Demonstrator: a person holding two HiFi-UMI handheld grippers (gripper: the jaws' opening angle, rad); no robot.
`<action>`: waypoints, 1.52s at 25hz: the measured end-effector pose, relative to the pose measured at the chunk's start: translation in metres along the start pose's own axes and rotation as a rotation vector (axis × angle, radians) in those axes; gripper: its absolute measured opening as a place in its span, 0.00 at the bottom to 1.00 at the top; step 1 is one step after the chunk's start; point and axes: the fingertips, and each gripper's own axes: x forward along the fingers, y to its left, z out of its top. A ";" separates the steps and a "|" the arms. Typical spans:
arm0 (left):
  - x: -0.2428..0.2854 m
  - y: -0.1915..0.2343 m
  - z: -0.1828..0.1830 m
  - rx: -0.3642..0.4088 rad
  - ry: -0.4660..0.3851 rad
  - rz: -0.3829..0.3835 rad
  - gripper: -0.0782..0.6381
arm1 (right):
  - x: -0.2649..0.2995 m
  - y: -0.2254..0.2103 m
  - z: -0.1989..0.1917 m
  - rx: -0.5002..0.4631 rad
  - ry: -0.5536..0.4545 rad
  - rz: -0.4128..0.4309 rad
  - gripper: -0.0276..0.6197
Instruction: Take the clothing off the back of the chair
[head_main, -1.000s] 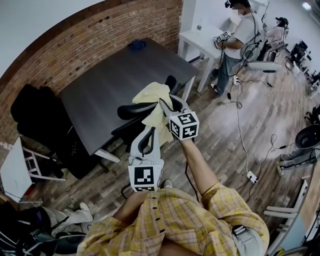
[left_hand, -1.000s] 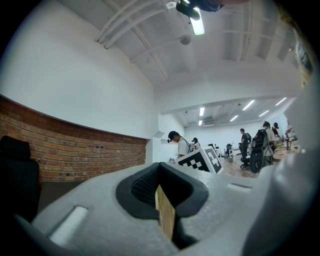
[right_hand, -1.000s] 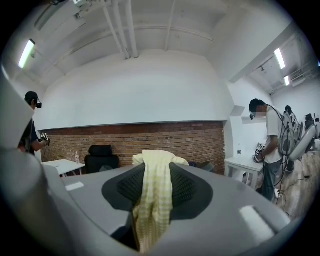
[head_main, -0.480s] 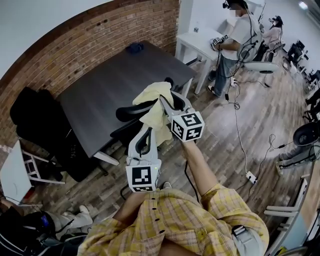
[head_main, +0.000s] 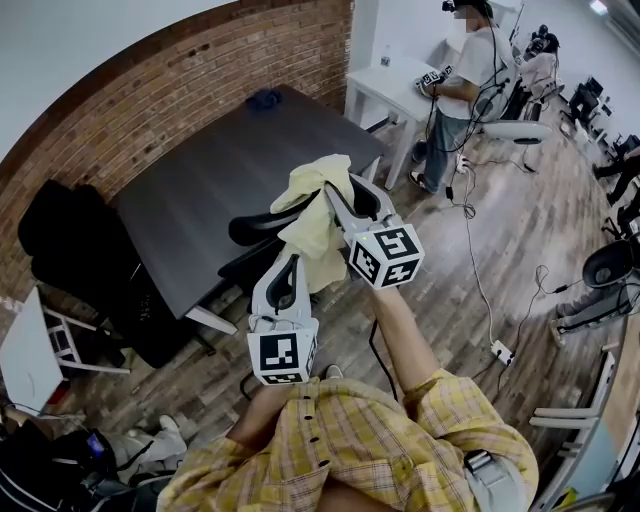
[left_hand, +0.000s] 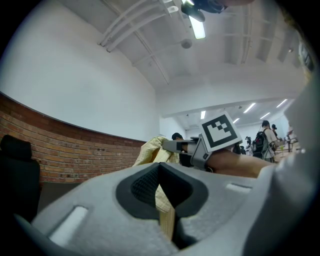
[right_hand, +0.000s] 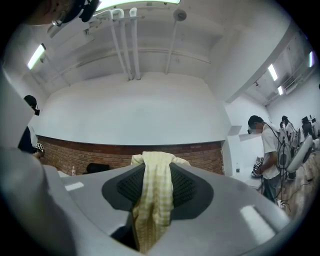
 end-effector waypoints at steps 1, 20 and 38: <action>0.000 0.000 0.000 -0.001 -0.001 0.000 0.11 | -0.002 0.000 0.005 0.000 -0.007 -0.002 0.27; -0.012 -0.014 0.016 0.004 -0.040 -0.031 0.11 | -0.070 0.005 0.064 -0.043 -0.114 -0.079 0.27; -0.015 -0.035 0.017 0.004 -0.039 -0.078 0.11 | -0.121 0.015 0.031 -0.029 -0.070 -0.137 0.27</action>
